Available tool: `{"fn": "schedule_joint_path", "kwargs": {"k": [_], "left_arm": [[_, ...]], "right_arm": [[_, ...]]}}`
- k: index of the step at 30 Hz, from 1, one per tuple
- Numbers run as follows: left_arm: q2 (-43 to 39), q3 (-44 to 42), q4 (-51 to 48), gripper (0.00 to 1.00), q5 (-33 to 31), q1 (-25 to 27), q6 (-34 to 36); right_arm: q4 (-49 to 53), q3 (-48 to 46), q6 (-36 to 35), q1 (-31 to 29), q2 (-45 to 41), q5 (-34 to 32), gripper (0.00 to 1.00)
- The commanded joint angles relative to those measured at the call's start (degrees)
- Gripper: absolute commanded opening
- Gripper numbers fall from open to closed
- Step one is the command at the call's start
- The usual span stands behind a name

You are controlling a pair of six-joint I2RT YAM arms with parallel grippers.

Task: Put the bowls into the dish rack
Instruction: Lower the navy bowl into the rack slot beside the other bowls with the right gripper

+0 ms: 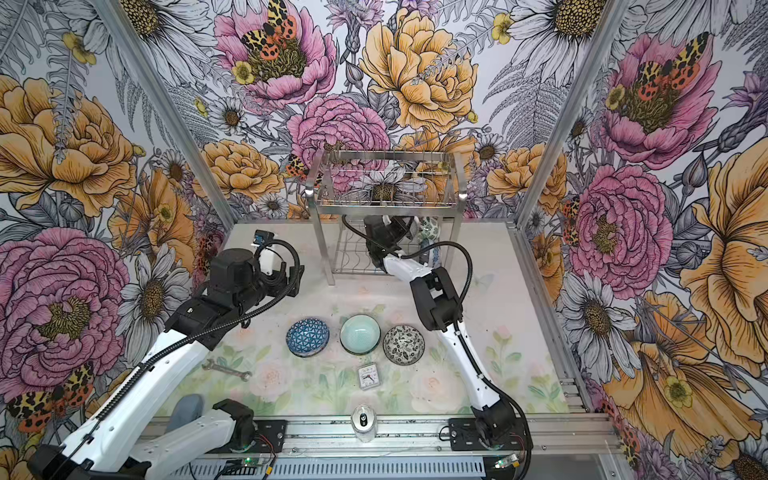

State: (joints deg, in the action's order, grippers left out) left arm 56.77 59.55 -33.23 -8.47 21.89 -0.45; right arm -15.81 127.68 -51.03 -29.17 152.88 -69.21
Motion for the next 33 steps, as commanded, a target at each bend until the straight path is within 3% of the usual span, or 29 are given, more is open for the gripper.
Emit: {"fn": "schedule_joint_path", "kwargs": {"k": [1, 9, 13, 19, 29, 33], "left_arm": [[-0.6, -0.4, 0.4, 0.99, -0.1, -0.5, 0.2], [-0.7, -0.4, 0.3, 0.99, 0.2, -0.7, 0.2], [-0.7, -0.3, 0.4, 0.99, 0.4, -0.6, 0.2], [-0.8, -0.4, 0.4, 0.99, 0.6, -0.6, 0.1], [-0.9, -0.3, 0.4, 0.99, 0.8, -0.7, -0.1], [-1.0, -0.3, 0.4, 0.99, 0.8, -0.6, 0.0]], "right_arm": [[2.1, 6.1, 1.5, 0.0, 2.1, -1.6, 0.00], [6.7, 9.5, 3.5, 0.0, 5.6, -1.7, 0.00], [11.8, 9.0, 8.4, -0.5, 4.8, -1.1, 0.01], [19.1, 5.5, 18.8, -1.4, 0.7, 2.1, 0.17], [21.0, 3.4, 20.5, -1.5, -3.4, 3.4, 0.38], [21.0, 0.2, 21.9, -1.5, -6.6, 4.4, 0.56]]}}
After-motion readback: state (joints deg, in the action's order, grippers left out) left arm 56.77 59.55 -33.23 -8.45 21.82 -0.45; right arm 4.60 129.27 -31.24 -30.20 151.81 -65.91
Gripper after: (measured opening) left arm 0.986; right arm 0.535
